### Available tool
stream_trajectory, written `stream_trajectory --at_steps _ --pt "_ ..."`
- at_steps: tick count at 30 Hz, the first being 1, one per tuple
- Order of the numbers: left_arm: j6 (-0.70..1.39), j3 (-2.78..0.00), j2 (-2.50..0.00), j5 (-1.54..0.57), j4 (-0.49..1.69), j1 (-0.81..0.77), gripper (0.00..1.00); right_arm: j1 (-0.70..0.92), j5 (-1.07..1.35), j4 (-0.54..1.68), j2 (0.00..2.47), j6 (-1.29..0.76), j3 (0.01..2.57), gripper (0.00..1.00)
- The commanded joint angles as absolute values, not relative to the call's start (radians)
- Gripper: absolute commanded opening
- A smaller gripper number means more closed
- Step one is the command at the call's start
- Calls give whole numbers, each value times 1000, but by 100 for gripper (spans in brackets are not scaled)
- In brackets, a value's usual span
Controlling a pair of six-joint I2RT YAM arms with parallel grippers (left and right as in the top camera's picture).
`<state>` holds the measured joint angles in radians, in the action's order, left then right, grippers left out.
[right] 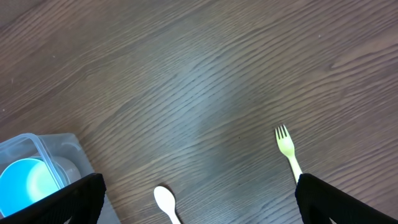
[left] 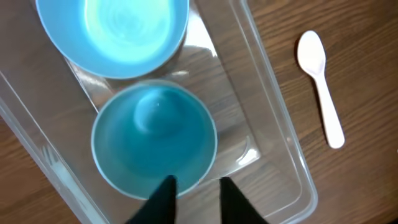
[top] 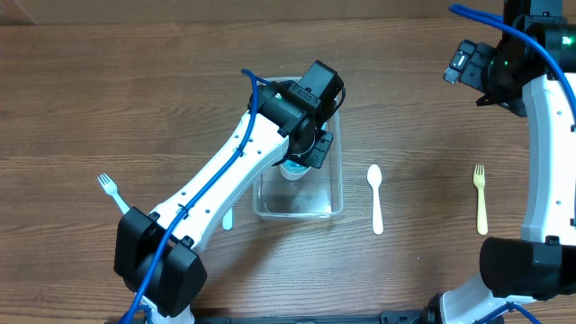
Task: Pack container
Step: 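Carry the light-blue cup over the container and stack it onto the green cup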
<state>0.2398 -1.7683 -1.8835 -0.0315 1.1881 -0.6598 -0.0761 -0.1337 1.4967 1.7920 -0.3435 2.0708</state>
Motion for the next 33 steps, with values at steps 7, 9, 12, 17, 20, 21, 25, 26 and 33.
stream_trajectory --at_steps 7,9,12,17,20,21,25,26,33 --pt "379 -1758 -1897 233 1216 -659 19 -75 -133 1494 1784 -349 2076 100" --pt "426 -1758 -1897 243 1214 -654 22 -75 -133 1495 1784 -349 2076 100" --pt "442 -1754 -1897 233 1203 -648 30 -75 -133 1495 1784 -349 2076 100" --pt "473 -1721 -1897 216 1203 -641 34 -75 -133 1494 1784 -349 2076 100" --pt "520 -1682 -1897 208 1199 -621 33 -75 -133 1494 1784 -349 2076 100" --pt "522 -1670 -1897 208 1196 -616 29 -75 -133 1494 1784 -349 2076 100" --pt "539 -1659 -1897 178 1192 -607 25 -75 -133 1494 1784 -349 2076 100" --pt "539 -1660 -1897 175 1192 -607 22 -75 -133 1494 1784 -349 2076 100" --pt "548 -1732 -1861 157 1206 -540 27 -75 -133 1494 1784 -349 2076 100"
